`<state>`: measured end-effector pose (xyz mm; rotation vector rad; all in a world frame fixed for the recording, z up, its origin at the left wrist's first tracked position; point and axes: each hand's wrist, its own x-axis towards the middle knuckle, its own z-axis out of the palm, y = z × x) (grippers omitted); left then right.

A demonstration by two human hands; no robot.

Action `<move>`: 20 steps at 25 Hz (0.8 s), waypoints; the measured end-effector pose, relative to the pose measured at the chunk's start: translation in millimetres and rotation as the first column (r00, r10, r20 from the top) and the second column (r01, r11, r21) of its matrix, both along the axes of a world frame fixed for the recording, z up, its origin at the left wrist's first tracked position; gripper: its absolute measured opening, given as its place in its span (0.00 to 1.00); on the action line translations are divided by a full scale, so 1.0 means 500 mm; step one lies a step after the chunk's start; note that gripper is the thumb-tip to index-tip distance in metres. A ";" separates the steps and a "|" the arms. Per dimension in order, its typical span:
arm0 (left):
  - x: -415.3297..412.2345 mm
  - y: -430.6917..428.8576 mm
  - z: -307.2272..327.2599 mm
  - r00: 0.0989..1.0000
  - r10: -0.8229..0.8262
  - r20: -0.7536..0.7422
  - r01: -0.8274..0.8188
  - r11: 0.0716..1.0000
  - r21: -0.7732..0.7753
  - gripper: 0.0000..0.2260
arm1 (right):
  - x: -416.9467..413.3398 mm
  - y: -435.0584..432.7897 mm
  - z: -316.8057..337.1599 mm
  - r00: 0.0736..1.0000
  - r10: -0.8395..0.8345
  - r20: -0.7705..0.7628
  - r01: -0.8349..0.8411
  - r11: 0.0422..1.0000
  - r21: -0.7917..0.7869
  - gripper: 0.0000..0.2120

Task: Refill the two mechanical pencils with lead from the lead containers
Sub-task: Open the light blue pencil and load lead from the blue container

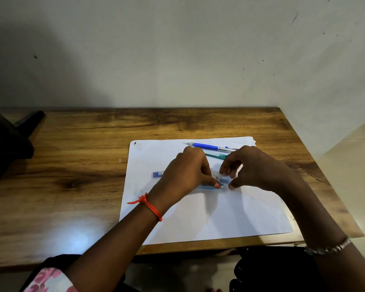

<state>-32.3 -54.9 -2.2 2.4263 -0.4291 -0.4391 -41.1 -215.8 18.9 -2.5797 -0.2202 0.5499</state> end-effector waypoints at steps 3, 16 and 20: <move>0.010 0.015 0.011 0.999 0.050 0.014 -0.049 0.996 -0.068 0.14 | 0.002 0.002 0.000 1.000 0.009 -0.015 -0.009 1.000 -0.006 0.15; 0.061 0.133 0.029 0.994 0.080 -0.077 -0.069 0.989 0.129 0.14 | 0.018 0.075 -0.003 0.961 -0.050 0.273 0.001 0.984 0.176 0.05; 0.057 0.131 0.035 0.995 0.035 -0.095 -0.016 0.982 0.190 0.13 | 0.024 0.113 -0.024 0.957 0.126 0.260 -0.142 0.989 0.044 0.10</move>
